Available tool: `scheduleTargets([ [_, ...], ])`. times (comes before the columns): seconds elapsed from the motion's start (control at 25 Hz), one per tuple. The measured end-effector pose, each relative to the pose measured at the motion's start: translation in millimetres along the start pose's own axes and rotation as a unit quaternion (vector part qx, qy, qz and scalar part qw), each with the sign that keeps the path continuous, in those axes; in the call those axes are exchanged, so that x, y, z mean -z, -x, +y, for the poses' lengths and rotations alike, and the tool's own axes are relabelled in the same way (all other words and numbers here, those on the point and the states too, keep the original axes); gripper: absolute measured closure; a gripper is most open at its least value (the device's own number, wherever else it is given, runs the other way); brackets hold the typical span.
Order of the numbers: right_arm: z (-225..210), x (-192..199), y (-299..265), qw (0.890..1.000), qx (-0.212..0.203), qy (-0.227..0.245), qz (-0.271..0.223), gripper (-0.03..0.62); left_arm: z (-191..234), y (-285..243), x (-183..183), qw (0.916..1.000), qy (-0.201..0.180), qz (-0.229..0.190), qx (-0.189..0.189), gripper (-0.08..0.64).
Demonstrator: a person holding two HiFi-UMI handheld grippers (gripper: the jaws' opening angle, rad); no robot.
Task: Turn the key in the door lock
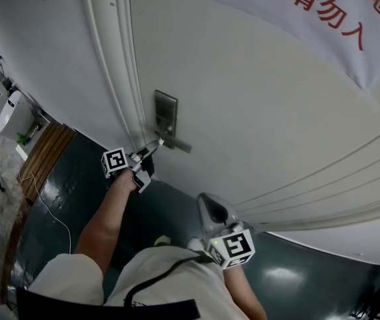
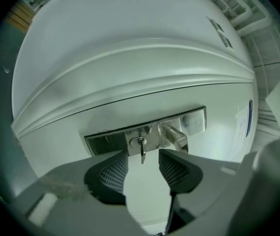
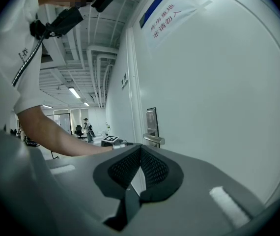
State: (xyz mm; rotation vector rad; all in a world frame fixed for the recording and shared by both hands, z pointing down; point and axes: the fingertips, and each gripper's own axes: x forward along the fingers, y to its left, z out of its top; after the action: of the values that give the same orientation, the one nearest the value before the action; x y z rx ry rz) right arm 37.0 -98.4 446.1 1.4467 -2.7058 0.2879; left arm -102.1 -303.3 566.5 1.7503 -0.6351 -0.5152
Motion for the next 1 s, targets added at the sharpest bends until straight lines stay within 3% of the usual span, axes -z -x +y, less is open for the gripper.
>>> scheduleTargets([
  [0.24, 10, 0, -1, 1.0, -0.016, 0.0, -0.004, 0.583, -28, 17, 4, 0.9959, -0.088, -0.005, -0.019, 0.387],
  [0.32, 14, -1, -2, 1.0, -0.021, 0.01, -0.005, 0.583, -43, 20, 9, 0.9908, -0.134, 0.001, -0.019, 0.396],
  [0.44, 20, -3, -2, 0.999, -0.03, 0.017, -0.008, 0.583, -68, 25, 21, 0.9783, -0.206, 0.004, -0.022, 0.479],
  [0.56, 21, -6, 1, 0.999, -0.032, 0.019, -0.01, 0.583, -87, 28, 40, 0.9557, -0.291, 0.027, -0.035, 0.554],
  [0.76, 19, -14, 9, 0.999, -0.028, 0.022, -0.02, 0.583, -127, 33, 77, 0.9069, -0.417, 0.049, -0.032, 0.555],
  [0.88, 17, -18, 15, 0.999, -0.02, 0.031, -0.025, 0.584, -151, 38, 98, 0.8794, -0.473, 0.051, -0.021, 0.555],
  [1.0, 13, -20, 19, 0.999, -0.011, 0.031, -0.028, 0.584, -170, 44, 116, 0.8614, -0.505, 0.048, -0.009, 0.555],
])
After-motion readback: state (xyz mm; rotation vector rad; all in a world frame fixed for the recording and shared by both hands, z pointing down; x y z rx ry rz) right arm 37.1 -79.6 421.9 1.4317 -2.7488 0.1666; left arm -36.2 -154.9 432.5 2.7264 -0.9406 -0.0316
